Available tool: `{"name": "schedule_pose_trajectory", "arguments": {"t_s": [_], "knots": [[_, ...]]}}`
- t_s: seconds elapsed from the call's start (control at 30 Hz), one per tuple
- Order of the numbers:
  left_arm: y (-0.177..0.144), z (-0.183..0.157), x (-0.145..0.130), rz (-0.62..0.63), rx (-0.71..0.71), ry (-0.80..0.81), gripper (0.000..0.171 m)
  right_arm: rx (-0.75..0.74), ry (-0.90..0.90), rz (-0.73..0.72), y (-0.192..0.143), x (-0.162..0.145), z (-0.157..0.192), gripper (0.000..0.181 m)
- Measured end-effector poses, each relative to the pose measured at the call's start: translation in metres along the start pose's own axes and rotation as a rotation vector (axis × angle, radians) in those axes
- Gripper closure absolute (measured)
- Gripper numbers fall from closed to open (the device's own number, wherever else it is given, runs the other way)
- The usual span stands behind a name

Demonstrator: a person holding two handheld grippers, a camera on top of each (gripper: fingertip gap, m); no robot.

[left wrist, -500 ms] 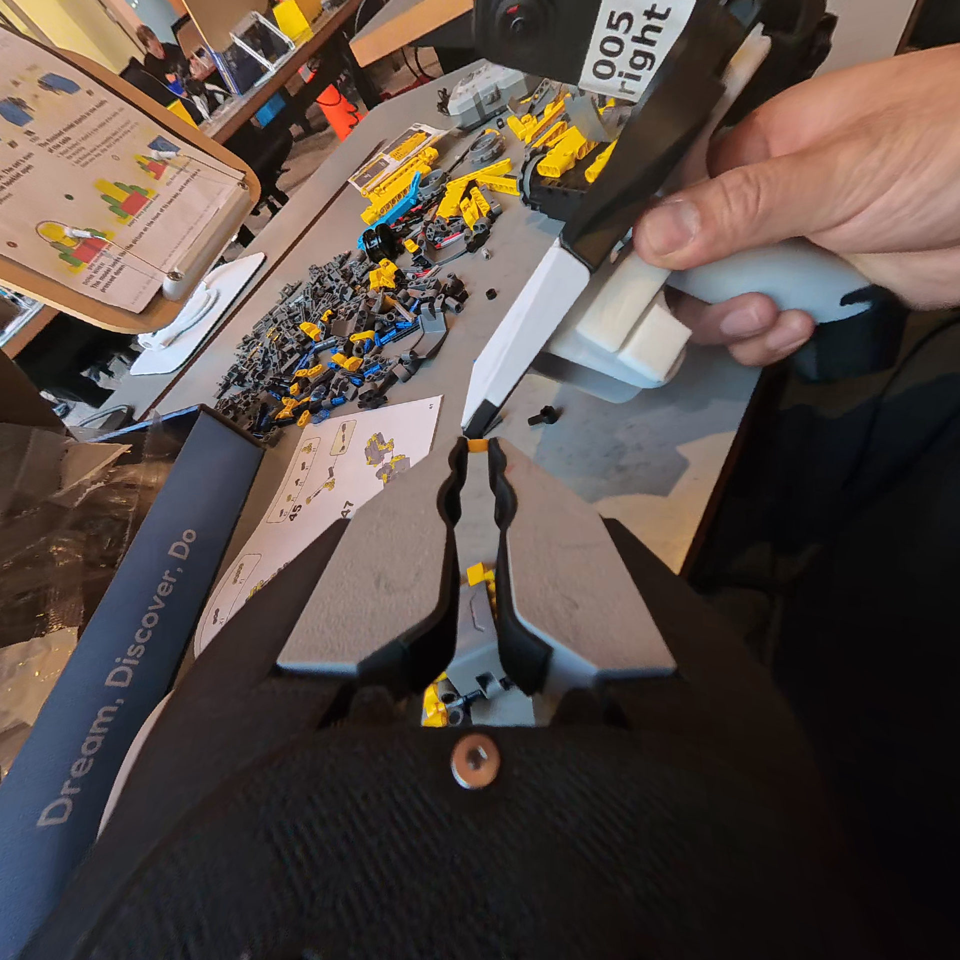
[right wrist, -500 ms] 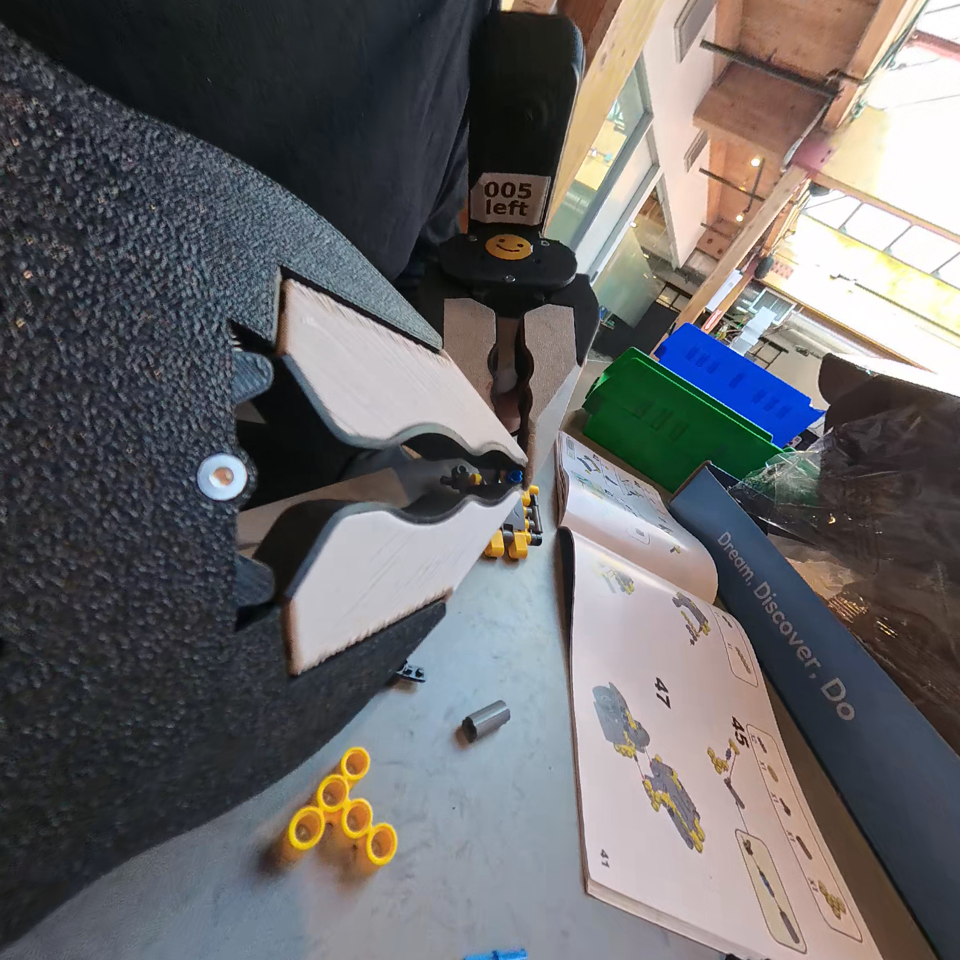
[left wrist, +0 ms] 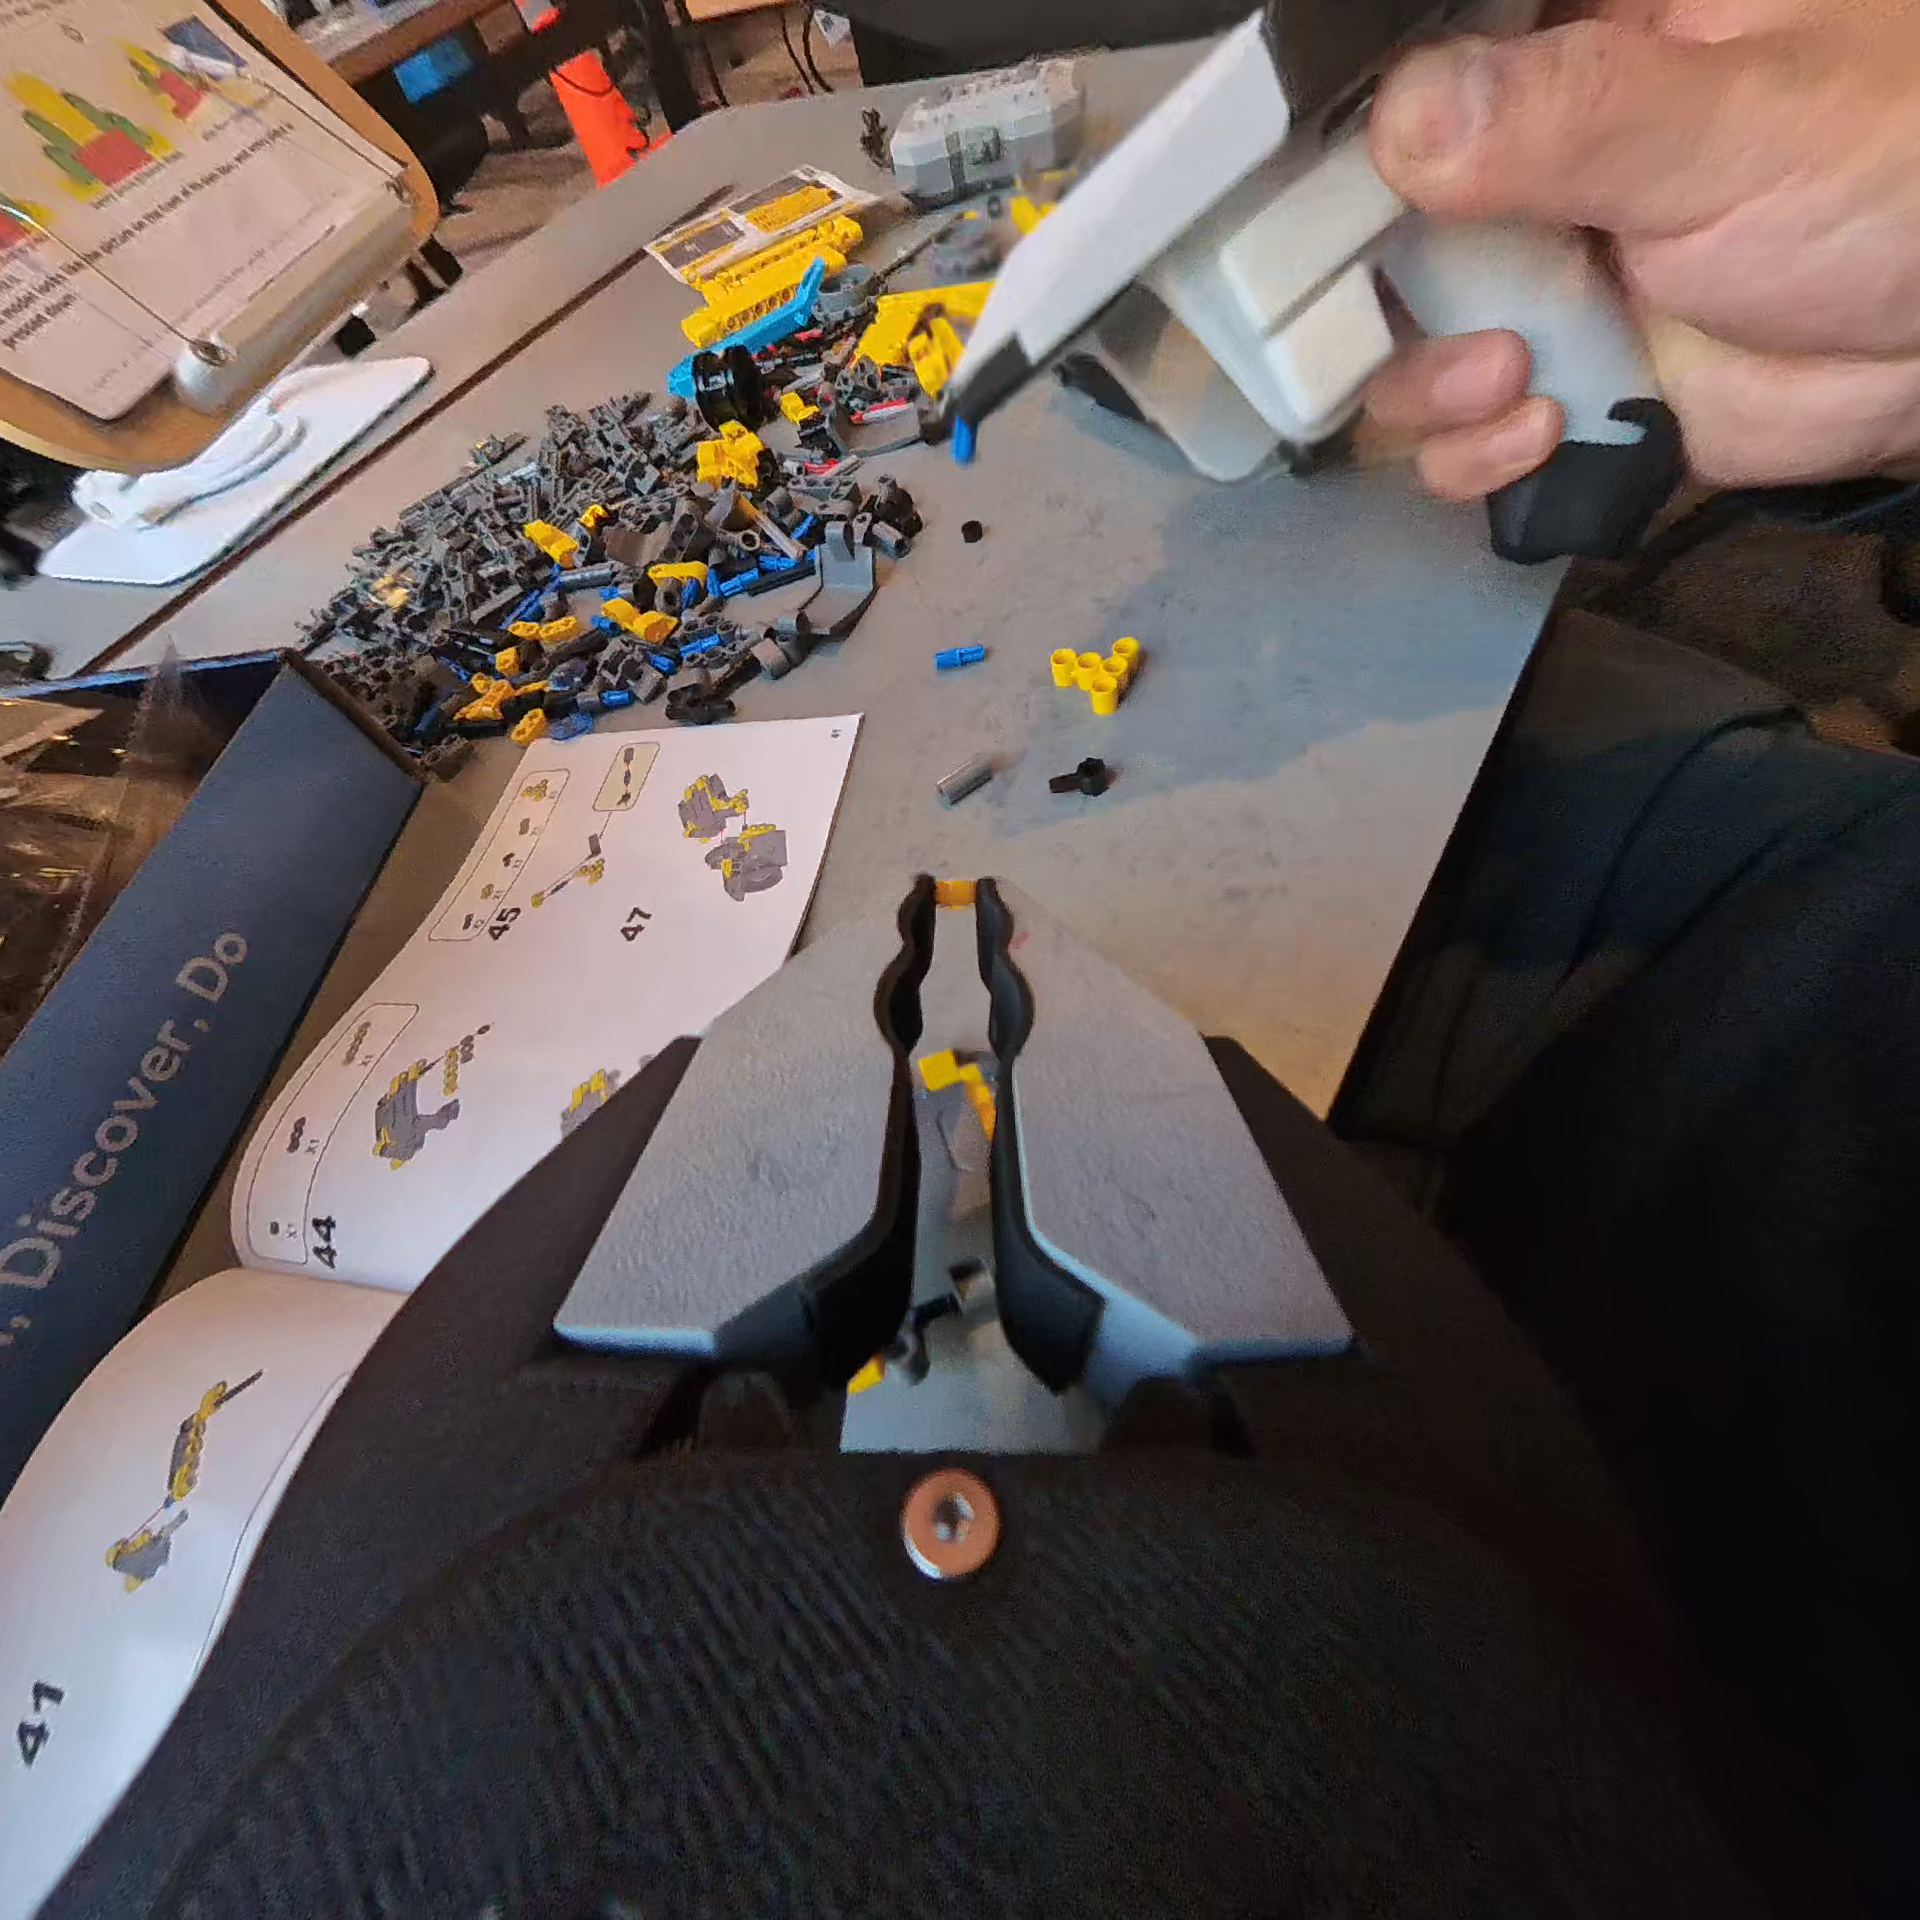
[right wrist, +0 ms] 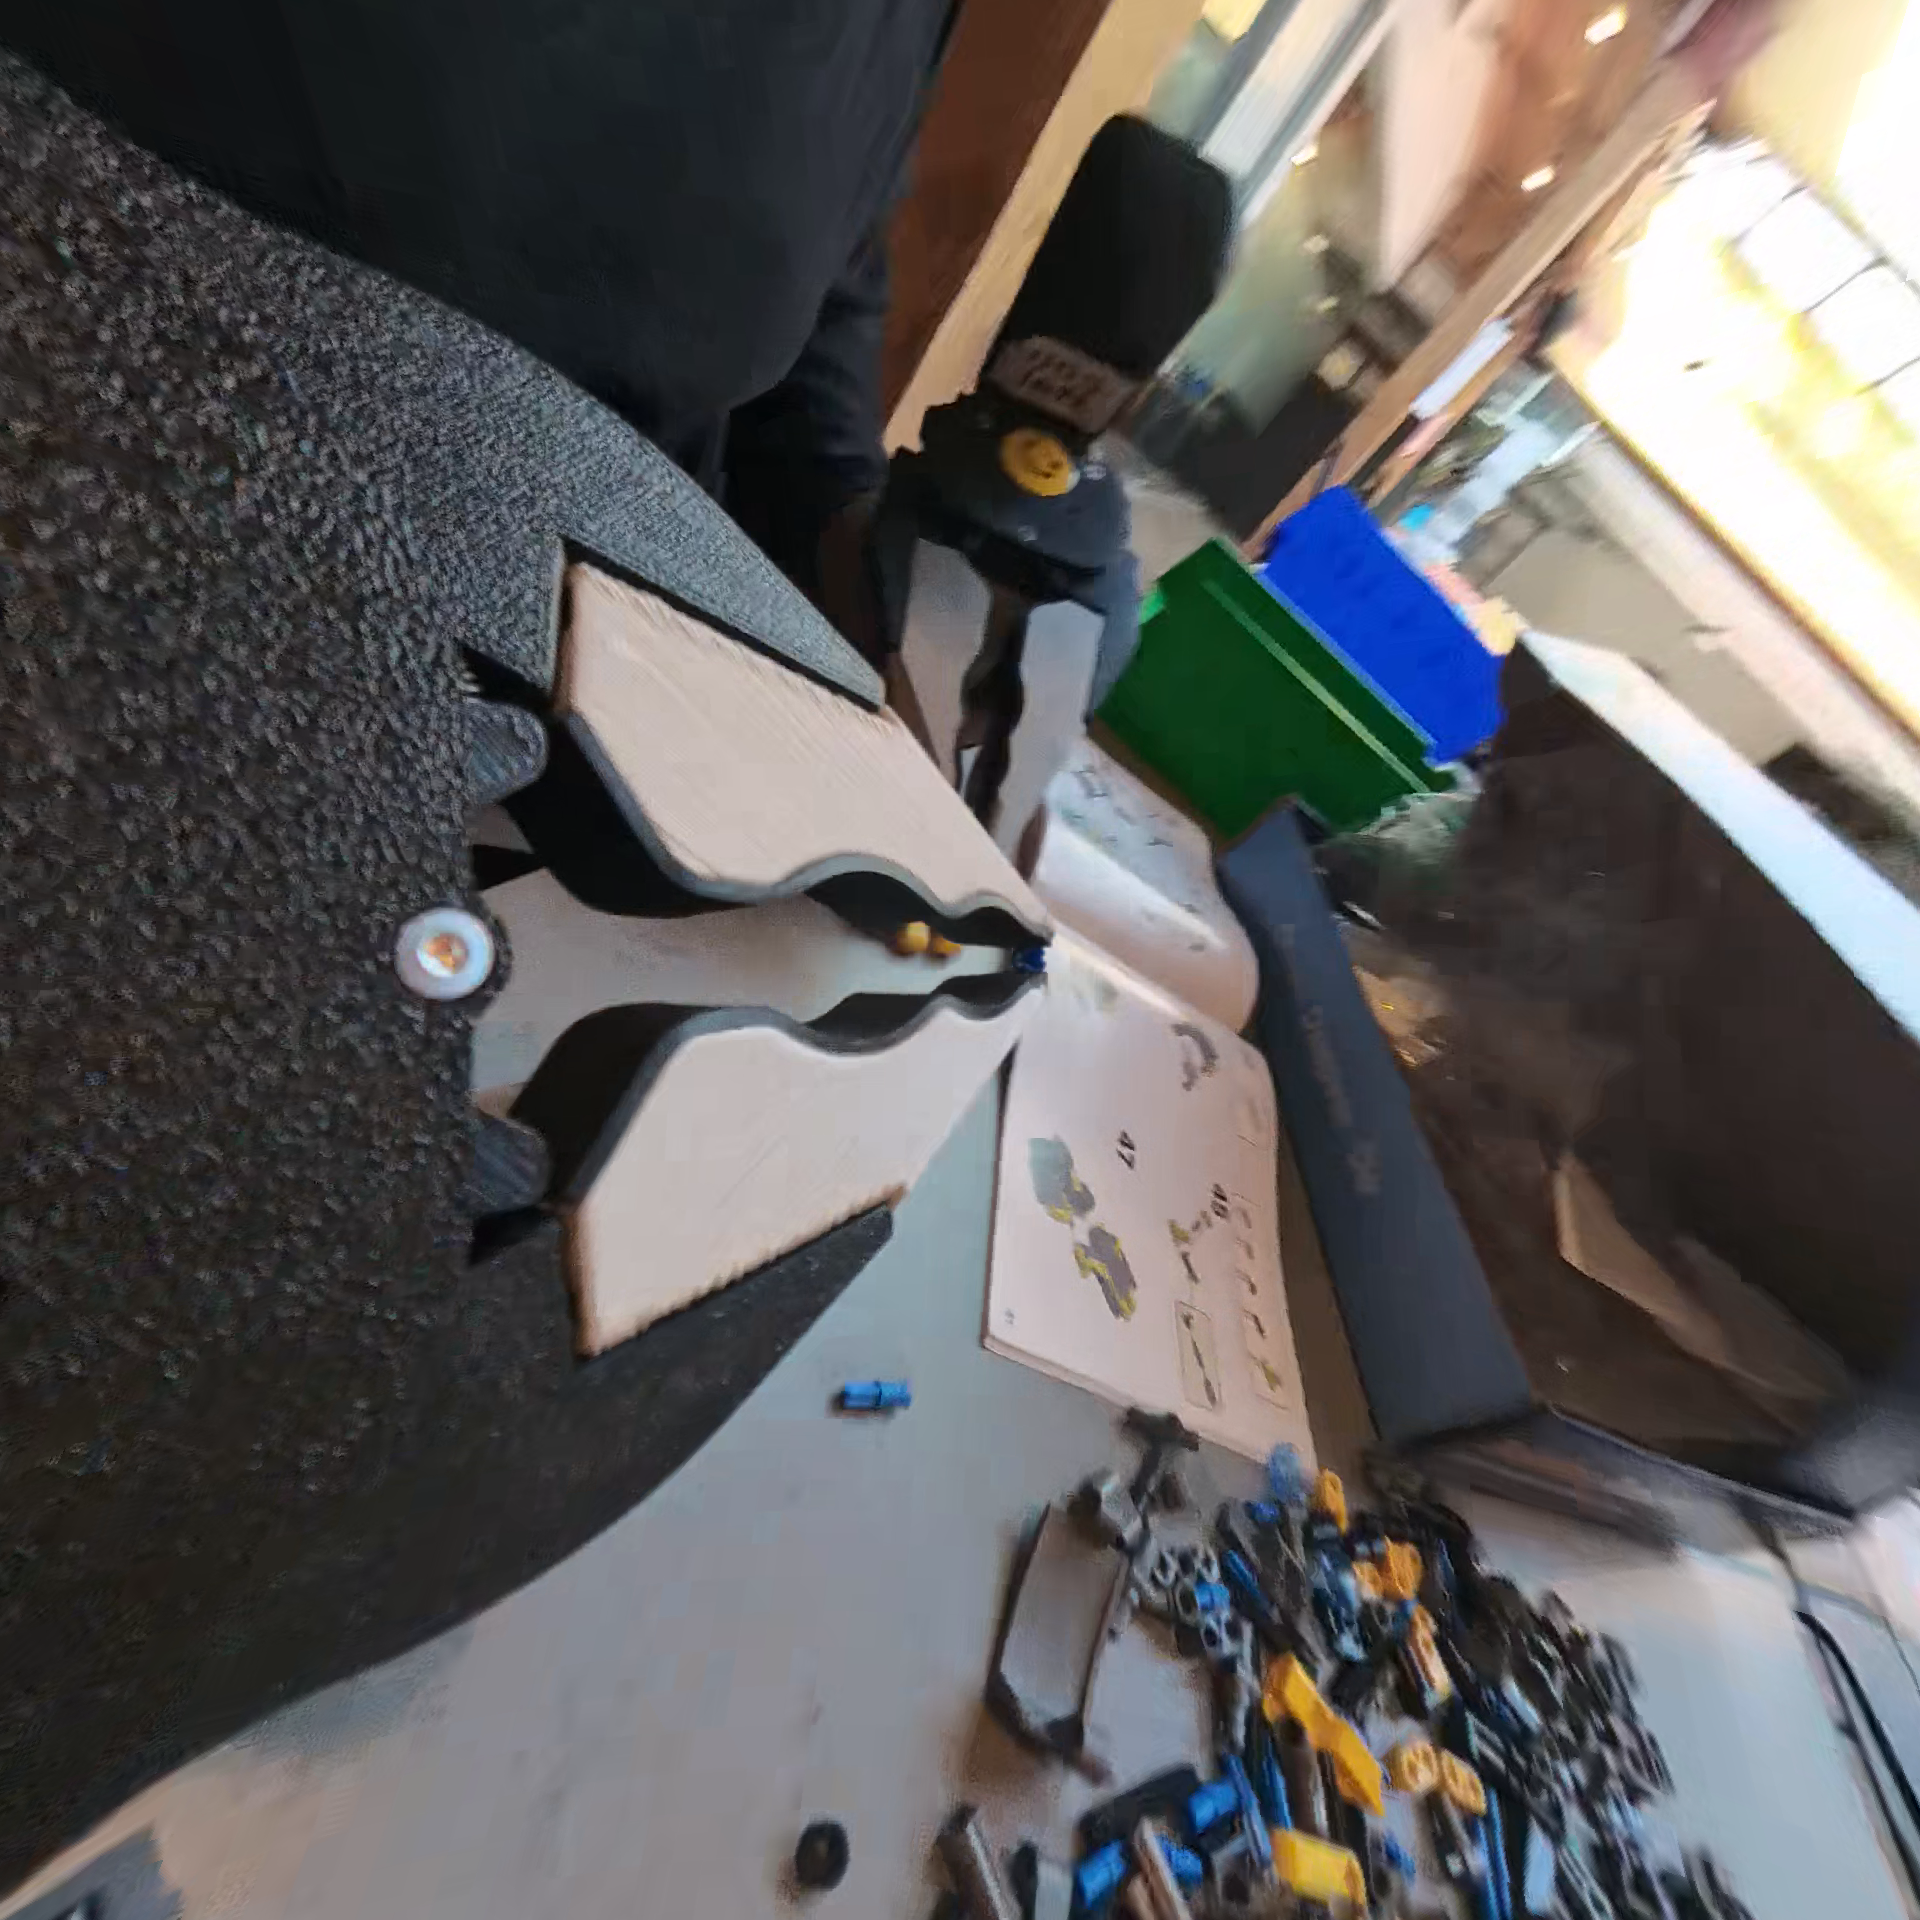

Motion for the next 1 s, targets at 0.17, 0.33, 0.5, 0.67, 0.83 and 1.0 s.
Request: {"name": "schedule_pose_trajectory", "arguments": {"t_s": [0.17, 0.33, 0.5, 0.67, 0.83, 1.0], "knots": [[0.021, -0.009, -0.005, 0.156, -0.046, 0.051, 0.167, 0.034, -0.043, 0.075, 0.015, -0.009, 0.008, 0.179], [0.038, -0.014, -0.002, 0.286, -0.057, 0.172, 0.167, -0.01, -0.029, 0.073, 0.007, -0.012, -0.009, 0.179], [0.045, -0.019, 0.003, 0.314, -0.061, 0.24, 0.167, -0.05, -0.06, 0.061, -0.006, -0.012, -0.015, 0.179], [0.045, -0.021, 0.006, 0.298, -0.06, 0.236, 0.167, -0.032, -0.063, 0.063, -0.008, -0.014, -0.015, 0.178], [0.044, -0.026, 0.002, 0.296, -0.064, 0.244, 0.167, -0.03, -0.089, 0.08, -0.006, -0.016, -0.012, 0.178], [0.041, -0.027, 0.002, 0.289, -0.047, 0.247, 0.166, -0.007, -0.102, 0.122, -0.001, -0.021, -0.007, 0.178]]}}
Point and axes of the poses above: each gripper's, where its closed fingertips meet, y out along the fingers, x out of its top, z = x × y across the jaws, the point moved 5 cm from there along -y, back along the fingers
